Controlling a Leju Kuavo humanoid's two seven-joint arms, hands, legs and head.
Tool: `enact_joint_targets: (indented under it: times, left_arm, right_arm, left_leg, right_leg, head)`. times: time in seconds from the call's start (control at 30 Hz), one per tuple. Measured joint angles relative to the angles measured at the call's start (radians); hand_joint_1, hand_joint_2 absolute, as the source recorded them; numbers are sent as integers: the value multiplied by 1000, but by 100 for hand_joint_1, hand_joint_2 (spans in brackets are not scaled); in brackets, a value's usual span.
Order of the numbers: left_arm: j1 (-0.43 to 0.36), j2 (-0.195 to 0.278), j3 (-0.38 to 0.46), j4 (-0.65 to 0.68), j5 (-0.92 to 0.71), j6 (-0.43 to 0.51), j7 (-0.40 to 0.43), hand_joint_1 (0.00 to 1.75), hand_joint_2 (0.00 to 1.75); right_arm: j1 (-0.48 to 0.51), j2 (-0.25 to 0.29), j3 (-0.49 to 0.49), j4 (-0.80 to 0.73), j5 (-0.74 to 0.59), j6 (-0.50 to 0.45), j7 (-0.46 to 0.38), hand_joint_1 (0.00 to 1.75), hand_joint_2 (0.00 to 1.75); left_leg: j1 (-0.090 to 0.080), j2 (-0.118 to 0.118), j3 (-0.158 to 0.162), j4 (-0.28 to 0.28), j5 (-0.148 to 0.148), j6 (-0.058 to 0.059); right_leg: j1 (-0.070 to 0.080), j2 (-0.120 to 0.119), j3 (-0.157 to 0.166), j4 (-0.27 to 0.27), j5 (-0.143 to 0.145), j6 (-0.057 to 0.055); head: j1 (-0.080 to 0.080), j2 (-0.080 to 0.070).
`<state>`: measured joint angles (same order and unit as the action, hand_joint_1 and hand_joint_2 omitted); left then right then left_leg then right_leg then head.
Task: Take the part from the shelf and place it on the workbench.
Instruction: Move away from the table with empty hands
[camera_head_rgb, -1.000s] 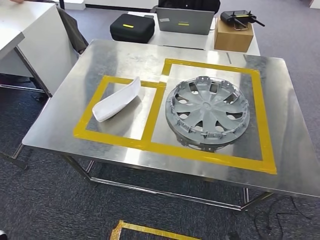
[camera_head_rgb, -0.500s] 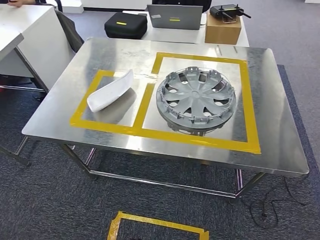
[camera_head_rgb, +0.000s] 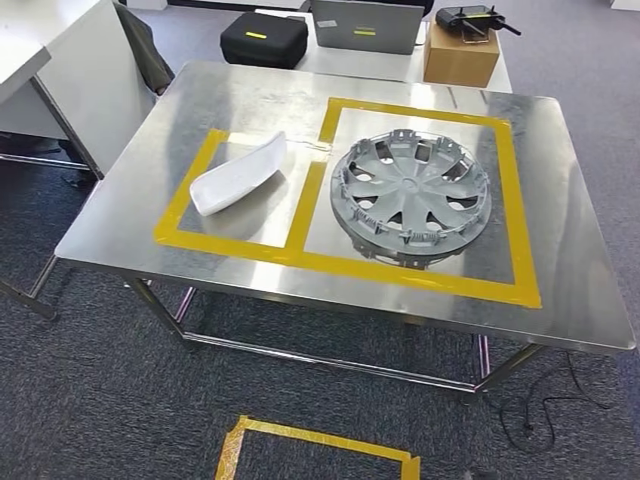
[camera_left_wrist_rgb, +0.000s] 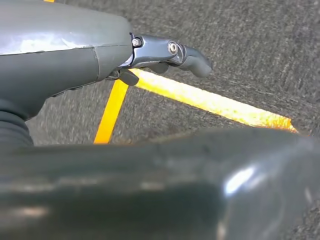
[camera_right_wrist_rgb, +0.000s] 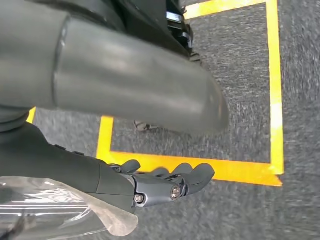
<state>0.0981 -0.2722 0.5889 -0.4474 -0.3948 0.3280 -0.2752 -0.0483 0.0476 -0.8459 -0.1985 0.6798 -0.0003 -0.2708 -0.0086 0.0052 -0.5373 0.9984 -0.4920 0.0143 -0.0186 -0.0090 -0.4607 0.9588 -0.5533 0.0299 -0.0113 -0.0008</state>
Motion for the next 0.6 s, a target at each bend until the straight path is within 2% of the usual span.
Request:
enact_joint_targets:
  times: [0.1, 0.3, 0.6]
  left_arm:
    - [-21, 9, 0, 49, -45, 21, -23, 0, 0]
    - [-53, 35, -17, 131, -173, 64, -83, 0, 0]
    - [-74, 60, -45, 198, -248, 76, -75, 0, 0]
  right_arm:
    - [-1, 0, 0, 0, 54, 0, -23, 0, 0]
    - [-1, 0, 0, 0, 152, 11, -66, 0, 0]
    - [-2, 0, 0, 0, 188, 20, -89, 0, 0]
  left_leg:
    - [-3, 0, 0, 1, 0, 7]
    - [-4, 0, -2, 2, 3, 12]
    - [-6, 0, -3, 7, 3, 15]
  right_leg:
    - [-2, 0, -5, -1, 2, 5]
    - [-3, 0, -7, -1, 6, 11]
    - [-5, -1, -7, -1, 7, 15]
  head:
    - [0, 0]
    - [0, 0]
    - [-1, 0]
